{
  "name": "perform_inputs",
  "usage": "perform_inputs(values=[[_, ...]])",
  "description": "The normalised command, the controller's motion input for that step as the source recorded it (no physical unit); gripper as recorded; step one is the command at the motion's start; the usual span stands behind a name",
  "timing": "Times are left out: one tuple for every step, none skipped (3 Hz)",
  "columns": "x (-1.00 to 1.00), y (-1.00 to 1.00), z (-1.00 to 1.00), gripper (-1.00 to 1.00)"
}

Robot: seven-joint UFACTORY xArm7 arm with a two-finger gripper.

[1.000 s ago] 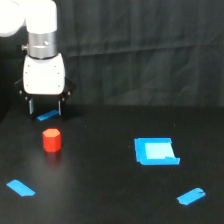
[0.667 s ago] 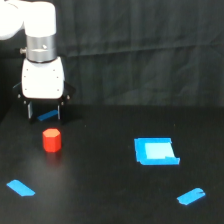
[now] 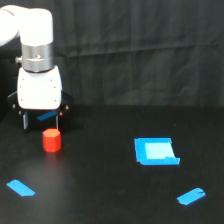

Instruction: Pick up the red object from the table

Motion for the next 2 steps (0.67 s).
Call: perform_inputs(values=[[-0.21,-0.77,-0.11,0.93],[-0.24,-0.5,-0.06,0.81]])
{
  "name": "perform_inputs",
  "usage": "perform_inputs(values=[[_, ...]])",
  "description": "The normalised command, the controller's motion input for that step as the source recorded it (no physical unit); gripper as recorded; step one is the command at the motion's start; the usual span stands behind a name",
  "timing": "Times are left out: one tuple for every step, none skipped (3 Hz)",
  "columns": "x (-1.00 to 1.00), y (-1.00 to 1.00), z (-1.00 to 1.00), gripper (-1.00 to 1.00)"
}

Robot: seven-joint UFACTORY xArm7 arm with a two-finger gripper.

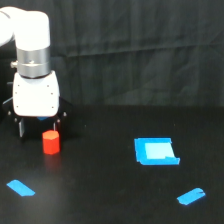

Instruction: Pick up the red object from the table

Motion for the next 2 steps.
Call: perform_inputs(values=[[-0.25,-0.22,0.02,0.7],[-0.21,-0.24,0.11,0.47]])
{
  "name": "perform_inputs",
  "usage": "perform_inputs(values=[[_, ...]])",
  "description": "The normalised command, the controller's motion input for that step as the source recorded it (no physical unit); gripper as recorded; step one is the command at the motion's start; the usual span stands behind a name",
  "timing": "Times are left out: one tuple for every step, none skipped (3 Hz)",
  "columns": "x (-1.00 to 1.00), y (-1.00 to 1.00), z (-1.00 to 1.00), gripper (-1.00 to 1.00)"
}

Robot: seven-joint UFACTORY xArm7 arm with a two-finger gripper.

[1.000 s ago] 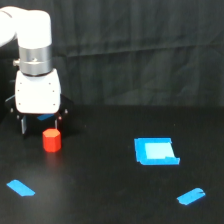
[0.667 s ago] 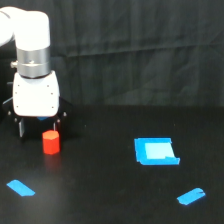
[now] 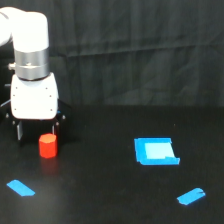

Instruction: Pick up the red object from the table

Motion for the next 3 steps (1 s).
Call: perform_inputs(values=[[-0.2,-0.31,-0.08,0.42],[-0.19,-0.35,-0.18,0.48],[-0.16,-0.53,-0.25,0.54]])
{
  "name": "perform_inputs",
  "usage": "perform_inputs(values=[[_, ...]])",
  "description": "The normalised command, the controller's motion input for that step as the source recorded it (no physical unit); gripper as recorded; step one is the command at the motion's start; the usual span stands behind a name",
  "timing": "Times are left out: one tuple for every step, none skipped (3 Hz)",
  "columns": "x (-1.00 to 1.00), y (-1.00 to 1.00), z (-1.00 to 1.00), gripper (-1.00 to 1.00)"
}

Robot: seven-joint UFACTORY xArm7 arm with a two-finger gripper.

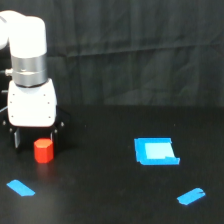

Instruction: Pick up the red object from the table

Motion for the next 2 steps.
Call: perform_inputs(values=[[-0.15,-0.61,-0.37,0.56],[-0.21,-0.44,-0.32,-0.35]])
